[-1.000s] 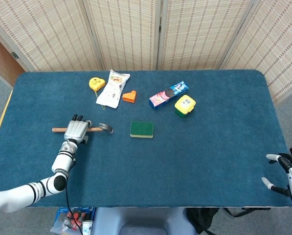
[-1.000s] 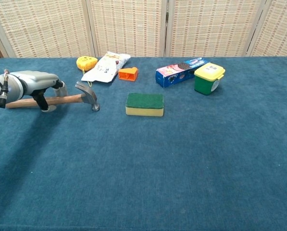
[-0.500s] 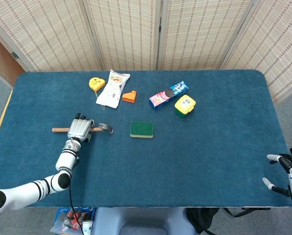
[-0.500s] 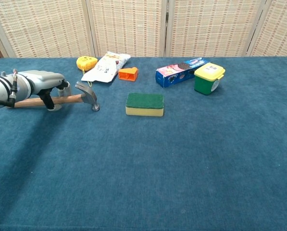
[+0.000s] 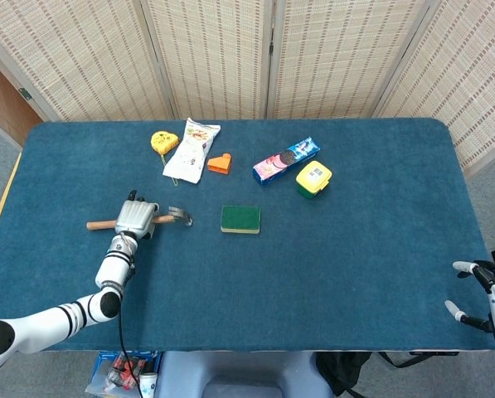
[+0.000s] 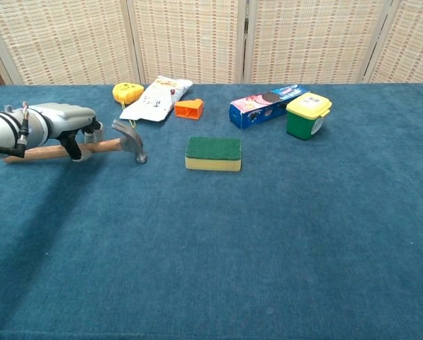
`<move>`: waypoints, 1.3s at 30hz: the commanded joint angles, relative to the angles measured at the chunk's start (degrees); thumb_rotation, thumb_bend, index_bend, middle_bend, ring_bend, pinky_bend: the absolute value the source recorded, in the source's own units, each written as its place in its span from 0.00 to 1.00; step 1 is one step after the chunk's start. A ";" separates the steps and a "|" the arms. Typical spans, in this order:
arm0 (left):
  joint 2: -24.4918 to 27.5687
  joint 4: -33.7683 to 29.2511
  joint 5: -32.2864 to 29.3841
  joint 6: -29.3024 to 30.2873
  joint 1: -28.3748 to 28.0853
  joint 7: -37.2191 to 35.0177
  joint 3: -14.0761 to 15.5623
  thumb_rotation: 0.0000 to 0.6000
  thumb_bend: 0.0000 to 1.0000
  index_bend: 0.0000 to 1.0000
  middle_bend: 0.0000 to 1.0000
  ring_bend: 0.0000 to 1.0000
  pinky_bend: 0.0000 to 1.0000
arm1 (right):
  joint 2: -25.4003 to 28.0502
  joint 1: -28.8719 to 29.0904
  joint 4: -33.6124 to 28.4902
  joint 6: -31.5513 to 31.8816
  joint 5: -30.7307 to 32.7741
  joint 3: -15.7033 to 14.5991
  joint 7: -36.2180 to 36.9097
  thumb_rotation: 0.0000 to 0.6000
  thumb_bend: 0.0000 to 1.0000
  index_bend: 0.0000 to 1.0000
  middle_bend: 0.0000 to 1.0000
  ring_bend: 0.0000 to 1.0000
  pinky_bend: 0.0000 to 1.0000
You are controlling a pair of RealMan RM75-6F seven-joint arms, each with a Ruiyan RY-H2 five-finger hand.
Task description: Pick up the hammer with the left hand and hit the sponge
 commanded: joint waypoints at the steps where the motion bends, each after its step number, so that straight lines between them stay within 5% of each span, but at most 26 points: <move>1: -0.24 0.48 0.37 -0.11 -0.09 -0.07 0.20 1.00 0.50 0.44 0.52 0.24 0.00 | 0.01 -0.05 -0.01 0.06 0.00 0.02 0.00 1.00 0.18 0.30 0.40 0.20 0.20; 12: -0.48 1.20 5.14 -0.46 0.84 -4.17 0.39 1.00 0.56 0.56 0.65 0.41 0.02 | 0.13 -0.28 -0.19 0.15 0.15 0.00 -0.10 1.00 0.18 0.30 0.41 0.20 0.20; 14: 0.20 0.04 9.90 0.45 1.67 -7.84 0.26 1.00 0.58 0.58 0.67 0.46 0.11 | 0.17 -0.38 -0.34 0.38 0.09 0.03 -0.21 1.00 0.18 0.30 0.41 0.20 0.20; 18: 1.20 -0.19 18.87 0.51 3.19 -16.56 0.37 1.00 0.62 0.61 0.70 0.56 0.48 | 0.20 -0.39 -0.67 0.45 -0.03 0.04 -0.48 1.00 0.18 0.30 0.41 0.20 0.20; 24: 0.96 2.16 31.58 1.93 4.65 -32.51 0.40 1.00 0.67 0.66 0.76 0.64 0.79 | 0.43 -0.50 -1.18 0.72 -0.20 0.06 -0.89 1.00 0.17 0.31 0.41 0.20 0.20; 33: 0.69 4.74 45.56 7.15 4.85 -54.43 1.62 1.00 0.69 0.69 0.79 0.68 0.92 | 0.67 -0.61 -1.70 0.82 -0.20 0.09 -1.29 1.00 0.17 0.31 0.41 0.20 0.20; 39: 3.79 -0.30 49.36 4.70 3.44 -67.68 2.36 1.00 0.69 0.69 0.79 0.69 0.93 | 0.68 -0.49 -1.94 0.68 -0.35 0.08 -1.57 1.00 0.17 0.31 0.41 0.20 0.20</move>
